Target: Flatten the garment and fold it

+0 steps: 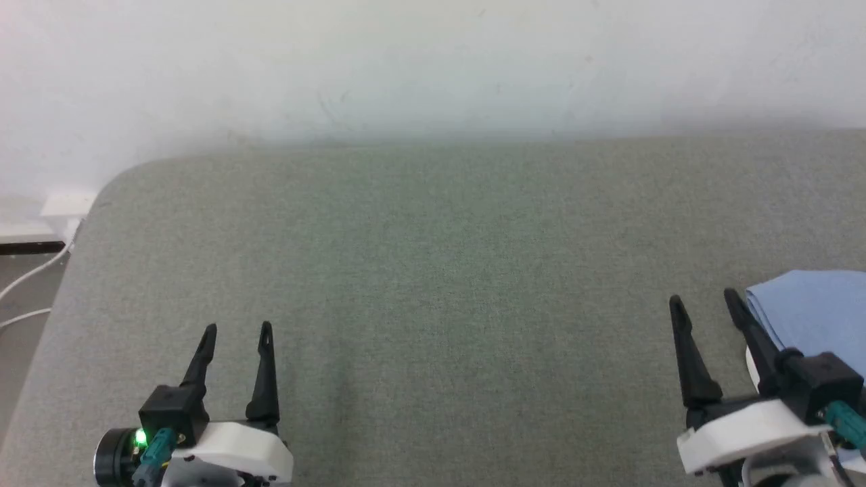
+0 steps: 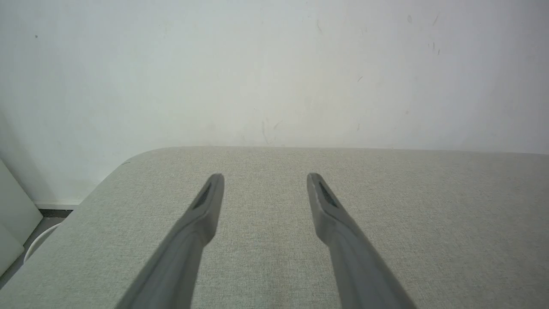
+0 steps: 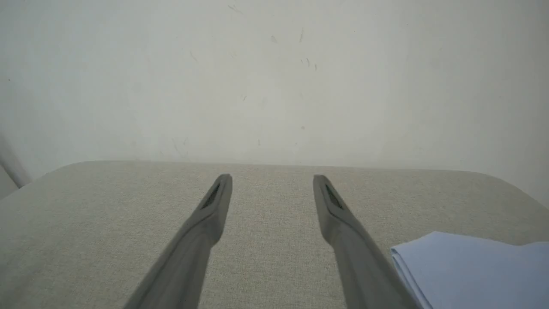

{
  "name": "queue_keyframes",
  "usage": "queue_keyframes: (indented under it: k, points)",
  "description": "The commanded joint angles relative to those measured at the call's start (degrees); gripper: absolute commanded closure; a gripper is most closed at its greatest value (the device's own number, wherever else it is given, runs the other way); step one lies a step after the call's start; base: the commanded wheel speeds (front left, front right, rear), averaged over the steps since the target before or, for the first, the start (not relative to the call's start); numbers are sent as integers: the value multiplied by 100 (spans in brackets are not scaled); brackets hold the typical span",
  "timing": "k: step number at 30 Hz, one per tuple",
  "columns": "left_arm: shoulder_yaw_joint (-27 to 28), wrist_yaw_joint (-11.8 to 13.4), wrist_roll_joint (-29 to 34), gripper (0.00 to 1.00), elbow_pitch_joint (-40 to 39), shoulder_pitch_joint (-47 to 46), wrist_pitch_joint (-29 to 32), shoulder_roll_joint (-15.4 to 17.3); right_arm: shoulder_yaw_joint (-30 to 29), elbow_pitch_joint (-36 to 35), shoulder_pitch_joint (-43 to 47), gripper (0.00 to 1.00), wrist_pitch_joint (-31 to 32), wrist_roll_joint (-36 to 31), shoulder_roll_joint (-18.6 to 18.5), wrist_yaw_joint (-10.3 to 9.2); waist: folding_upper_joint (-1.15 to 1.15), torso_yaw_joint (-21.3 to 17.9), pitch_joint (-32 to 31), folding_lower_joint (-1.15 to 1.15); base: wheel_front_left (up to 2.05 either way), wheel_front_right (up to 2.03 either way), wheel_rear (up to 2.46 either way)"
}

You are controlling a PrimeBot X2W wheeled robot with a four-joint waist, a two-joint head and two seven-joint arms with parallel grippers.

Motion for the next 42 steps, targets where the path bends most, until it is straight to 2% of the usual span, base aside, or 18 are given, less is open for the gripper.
queue_keyframes:
  k: [1,5,14,21,22,42]
  points:
    - [8,-2,-7,0,27,66,9,50,7,-63,82,0,19,3,21,-12,0,69,-127,1,0,0,0]
    - [49,-99,-106,0,80,162,16,151,42,-254,344,0,100,68,36,-12,0,96,-214,1,0,0,0]
    - [219,-547,-393,0,139,145,-24,377,55,-361,488,0,152,193,42,-12,0,170,-270,1,0,0,0]
    - [265,-642,-392,0,260,156,-38,366,53,-354,524,0,141,245,43,-12,0,166,-275,1,0,0,0]
    - [244,-613,-385,100,250,121,-10,363,44,-337,476,100,141,225,24,0,0,166,-276,1,0,0,0]
    - [341,-641,-87,100,117,102,201,160,59,-242,366,100,213,101,25,-2,0,170,-271,1,0,0,0]
